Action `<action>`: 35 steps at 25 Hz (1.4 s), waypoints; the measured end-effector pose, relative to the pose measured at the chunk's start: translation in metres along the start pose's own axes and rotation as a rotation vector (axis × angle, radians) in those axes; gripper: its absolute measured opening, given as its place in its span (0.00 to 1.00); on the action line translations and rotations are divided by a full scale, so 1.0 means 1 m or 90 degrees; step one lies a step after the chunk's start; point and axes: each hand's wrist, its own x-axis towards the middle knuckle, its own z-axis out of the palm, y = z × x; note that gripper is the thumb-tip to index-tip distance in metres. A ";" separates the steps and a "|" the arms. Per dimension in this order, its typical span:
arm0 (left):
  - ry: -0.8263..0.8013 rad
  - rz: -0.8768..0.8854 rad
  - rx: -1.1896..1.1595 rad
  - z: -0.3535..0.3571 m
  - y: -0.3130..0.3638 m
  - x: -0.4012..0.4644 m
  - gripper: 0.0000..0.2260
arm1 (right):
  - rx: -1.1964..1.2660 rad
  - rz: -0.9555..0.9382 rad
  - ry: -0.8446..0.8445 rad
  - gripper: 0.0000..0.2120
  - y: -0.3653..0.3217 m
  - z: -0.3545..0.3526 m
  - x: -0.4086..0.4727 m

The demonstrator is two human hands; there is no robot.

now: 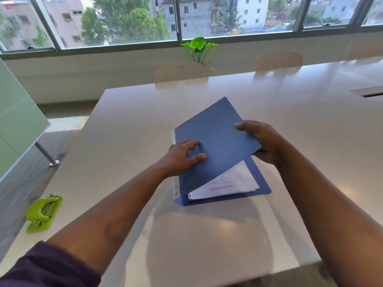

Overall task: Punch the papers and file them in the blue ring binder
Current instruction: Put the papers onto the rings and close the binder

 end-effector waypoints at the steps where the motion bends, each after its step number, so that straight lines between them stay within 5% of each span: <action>1: 0.013 -0.006 0.033 0.005 0.000 -0.001 0.32 | -0.067 0.010 -0.004 0.12 0.005 -0.014 0.002; 7: -0.012 -0.072 0.082 0.038 -0.011 -0.005 0.35 | -0.420 0.155 0.064 0.21 0.054 -0.050 0.015; 12: -0.043 -0.097 0.117 0.045 -0.007 -0.004 0.36 | -0.660 0.140 0.133 0.27 0.073 -0.029 0.017; 16: 0.034 -0.145 0.001 0.044 -0.009 -0.003 0.38 | -0.851 0.138 0.145 0.38 0.081 -0.007 0.015; 20: 0.178 -0.296 -0.437 0.027 -0.017 -0.005 0.33 | -0.775 0.179 0.153 0.42 0.082 -0.002 0.014; 24: 0.118 -0.382 -0.723 0.007 -0.030 -0.009 0.19 | -0.588 0.168 0.138 0.34 0.082 0.002 0.013; 28: 0.140 -0.318 -0.670 -0.001 -0.050 -0.020 0.21 | -0.340 0.102 0.151 0.37 0.092 0.022 0.015; 32: 0.224 -0.269 -0.542 -0.012 -0.077 -0.033 0.37 | -0.403 -0.003 0.156 0.35 0.102 0.060 0.024; 35: 0.253 -0.257 -0.388 -0.022 -0.098 -0.042 0.40 | -0.487 -0.011 0.145 0.35 0.107 0.084 0.035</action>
